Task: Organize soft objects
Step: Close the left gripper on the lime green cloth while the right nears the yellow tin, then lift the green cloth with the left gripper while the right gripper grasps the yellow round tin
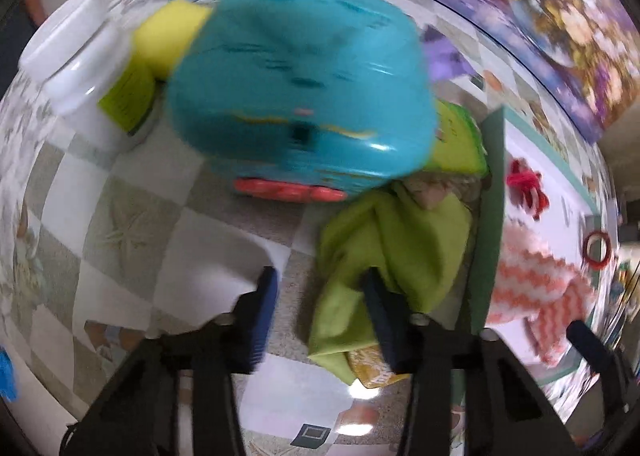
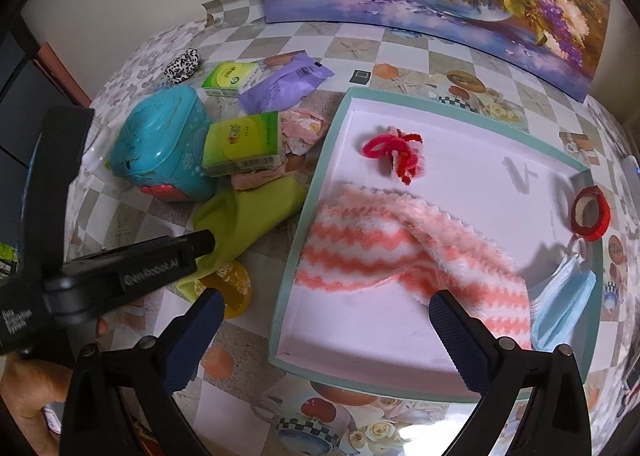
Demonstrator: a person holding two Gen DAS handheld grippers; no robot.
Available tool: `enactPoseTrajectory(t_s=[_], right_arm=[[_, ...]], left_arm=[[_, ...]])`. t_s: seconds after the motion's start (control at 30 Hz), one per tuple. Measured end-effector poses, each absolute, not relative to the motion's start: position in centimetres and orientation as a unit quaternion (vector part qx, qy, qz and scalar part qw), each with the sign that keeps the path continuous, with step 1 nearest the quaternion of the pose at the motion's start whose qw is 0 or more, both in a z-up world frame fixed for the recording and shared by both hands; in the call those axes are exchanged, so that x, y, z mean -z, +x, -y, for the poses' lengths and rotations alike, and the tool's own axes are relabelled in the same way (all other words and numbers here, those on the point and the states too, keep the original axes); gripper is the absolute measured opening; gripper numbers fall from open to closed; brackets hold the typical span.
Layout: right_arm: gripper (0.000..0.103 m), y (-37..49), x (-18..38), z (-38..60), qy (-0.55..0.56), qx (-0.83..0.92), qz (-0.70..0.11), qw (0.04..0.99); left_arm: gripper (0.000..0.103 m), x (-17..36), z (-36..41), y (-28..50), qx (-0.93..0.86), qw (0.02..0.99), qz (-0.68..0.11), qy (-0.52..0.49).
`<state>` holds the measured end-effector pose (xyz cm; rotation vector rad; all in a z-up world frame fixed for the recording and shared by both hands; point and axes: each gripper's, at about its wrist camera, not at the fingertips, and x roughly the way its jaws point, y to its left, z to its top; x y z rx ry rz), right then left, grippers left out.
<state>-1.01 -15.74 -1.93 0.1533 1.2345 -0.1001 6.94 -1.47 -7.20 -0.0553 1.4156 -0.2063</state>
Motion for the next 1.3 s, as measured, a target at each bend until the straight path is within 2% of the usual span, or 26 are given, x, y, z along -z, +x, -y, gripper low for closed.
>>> enactPoseTrajectory(t_s=[0.07, 0.33, 0.53, 0.93, 1.3], right_arm=[[0.103, -1.0, 1.9, 15.9, 0.072, 0.047, -0.579, 0.811], [0.103, -1.2, 1.9, 16.3, 0.075, 0.049, -0.578, 0.811], [0.103, -1.2, 1.6, 16.2, 0.076, 0.048, -0.575, 0.813], [0.103, -1.4, 0.5, 16.4, 0.087, 0.044, -0.56, 0.822], [0.103, -1.2, -0.3, 14.8, 0.1, 0.003, -0.543, 0.834]], left_arm=[[0.019, 7.2, 2.3, 6.8, 0.11, 0.752, -0.649, -0.021], [0.006, 7.3, 2.8, 6.6, 0.128, 0.75, -0.649, -0.029], [0.004, 5.5, 1.1, 6.2, 0.14, 0.757, -0.634, -0.069], [0.004, -0.8, 0.1, 5.6, 0.162, 0.807, -0.557, -0.113], [0.004, -5.4, -4.4, 4.3, 0.117, 0.852, -0.486, -0.155]])
